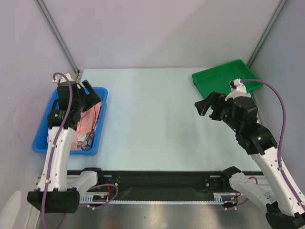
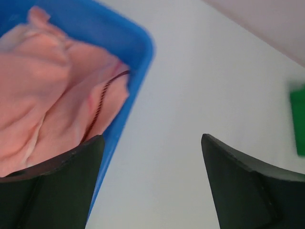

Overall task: Fold and stack the towels
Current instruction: Grab crumpled towel, then move the towel to the center of the board, then flatten out the crumpled towel

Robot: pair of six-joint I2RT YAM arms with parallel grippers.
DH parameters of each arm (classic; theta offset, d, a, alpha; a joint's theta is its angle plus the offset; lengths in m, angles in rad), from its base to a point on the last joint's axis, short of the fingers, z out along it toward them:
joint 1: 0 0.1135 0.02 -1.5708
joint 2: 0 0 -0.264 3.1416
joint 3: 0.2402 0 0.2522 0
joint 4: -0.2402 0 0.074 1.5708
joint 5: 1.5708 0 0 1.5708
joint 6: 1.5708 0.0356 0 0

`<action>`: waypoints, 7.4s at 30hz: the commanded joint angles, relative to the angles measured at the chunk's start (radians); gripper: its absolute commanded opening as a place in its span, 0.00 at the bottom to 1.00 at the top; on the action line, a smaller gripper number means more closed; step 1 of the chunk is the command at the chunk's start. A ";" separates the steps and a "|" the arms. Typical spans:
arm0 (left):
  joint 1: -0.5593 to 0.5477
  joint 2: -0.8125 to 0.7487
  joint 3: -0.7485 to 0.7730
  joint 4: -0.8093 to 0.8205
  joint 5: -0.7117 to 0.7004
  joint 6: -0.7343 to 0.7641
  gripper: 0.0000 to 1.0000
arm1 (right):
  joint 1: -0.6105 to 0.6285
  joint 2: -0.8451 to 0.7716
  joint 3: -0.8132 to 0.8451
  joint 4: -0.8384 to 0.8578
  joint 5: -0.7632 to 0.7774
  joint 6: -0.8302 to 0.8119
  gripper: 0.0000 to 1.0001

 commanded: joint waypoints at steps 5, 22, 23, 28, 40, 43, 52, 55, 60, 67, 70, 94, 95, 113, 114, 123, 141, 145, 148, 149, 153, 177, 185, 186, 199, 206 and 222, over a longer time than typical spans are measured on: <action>0.261 0.161 -0.084 -0.251 -0.340 -0.394 0.75 | -0.001 -0.096 -0.110 0.188 -0.213 0.031 1.00; 0.377 0.399 -0.186 0.111 -0.348 -0.301 0.73 | -0.001 -0.122 -0.177 0.281 -0.373 0.019 1.00; 0.377 0.417 -0.172 0.086 -0.352 -0.301 0.69 | 0.001 -0.122 -0.180 0.289 -0.376 0.022 1.00; 0.377 0.482 -0.033 -0.013 -0.378 -0.256 0.01 | 0.001 -0.118 -0.168 0.286 -0.391 0.008 1.00; 0.093 0.459 0.835 -0.200 0.127 -0.133 0.00 | 0.001 -0.109 -0.102 0.252 -0.328 -0.004 1.00; -0.073 0.506 1.006 -0.203 0.227 -0.118 0.00 | -0.001 -0.102 -0.071 0.207 -0.279 -0.013 1.00; -0.572 0.278 0.286 0.095 0.284 -0.130 0.00 | -0.002 -0.113 -0.037 0.084 -0.202 -0.004 1.00; -0.795 0.195 -0.030 0.290 0.292 -0.207 0.00 | -0.002 -0.125 -0.053 0.045 -0.164 -0.004 1.00; -1.040 0.210 -0.325 0.510 0.255 -0.346 0.00 | -0.002 -0.101 -0.091 0.053 -0.120 -0.001 1.00; -1.087 0.214 -0.278 0.359 0.072 -0.330 0.63 | -0.002 0.113 -0.130 0.232 -0.136 -0.015 0.85; -0.998 0.177 -0.200 0.177 -0.082 -0.279 0.74 | 0.006 0.302 -0.114 0.332 -0.179 -0.025 0.71; -0.272 0.149 -0.417 0.242 0.060 -0.175 0.79 | 0.029 1.159 0.113 0.742 -0.396 -0.098 0.13; -0.272 0.163 -0.413 0.245 0.060 -0.173 0.79 | 0.016 1.152 0.104 0.731 -0.390 -0.102 0.06; -0.251 0.543 -0.140 0.275 -0.065 -0.124 0.72 | -0.159 0.982 -0.119 0.619 -0.474 -0.176 0.00; -0.249 0.566 -0.100 0.274 -0.067 -0.120 0.71 | -0.162 0.976 -0.122 0.619 -0.474 -0.180 0.00; -0.240 0.852 0.113 0.245 -0.064 -0.029 0.60 | -0.169 0.942 -0.131 0.625 -0.500 -0.188 0.00; -0.236 1.100 0.233 0.216 -0.056 -0.006 0.36 | -0.168 0.910 -0.143 0.653 -0.483 -0.187 0.00; -0.237 1.122 0.265 0.196 -0.004 0.011 0.16 | -0.163 0.916 -0.139 0.657 -0.477 -0.177 0.00; -0.239 1.137 0.290 0.179 0.060 0.022 0.00 | -0.154 0.910 -0.131 0.656 -0.468 -0.174 0.00; -0.239 1.133 0.288 0.185 0.085 0.023 0.00 | -0.152 0.910 -0.125 0.653 -0.465 -0.174 0.00; -0.237 1.021 0.271 0.194 0.165 0.029 0.00 | -0.151 0.881 -0.091 0.617 -0.445 -0.188 0.00; -0.237 0.003 0.391 0.145 0.473 0.062 0.00 | 0.084 0.044 0.282 0.246 -0.182 -0.326 0.00; -0.237 -0.122 0.444 0.187 0.620 -0.057 0.00 | 0.084 -0.138 0.318 0.323 -0.322 -0.196 0.00; -0.237 -0.121 0.455 0.185 0.626 -0.069 0.00 | 0.084 -0.135 0.333 0.323 -0.334 -0.190 0.00; -0.237 0.192 0.702 0.108 0.406 0.040 0.01 | 0.081 0.176 0.487 0.366 -0.101 -0.387 0.00; -0.180 0.594 0.858 0.228 0.249 0.074 0.00 | -0.220 0.605 0.547 0.655 -0.411 -0.305 0.00; -0.133 0.513 0.686 0.380 0.333 0.117 0.00 | -0.229 0.676 0.725 0.518 -0.618 -0.400 0.00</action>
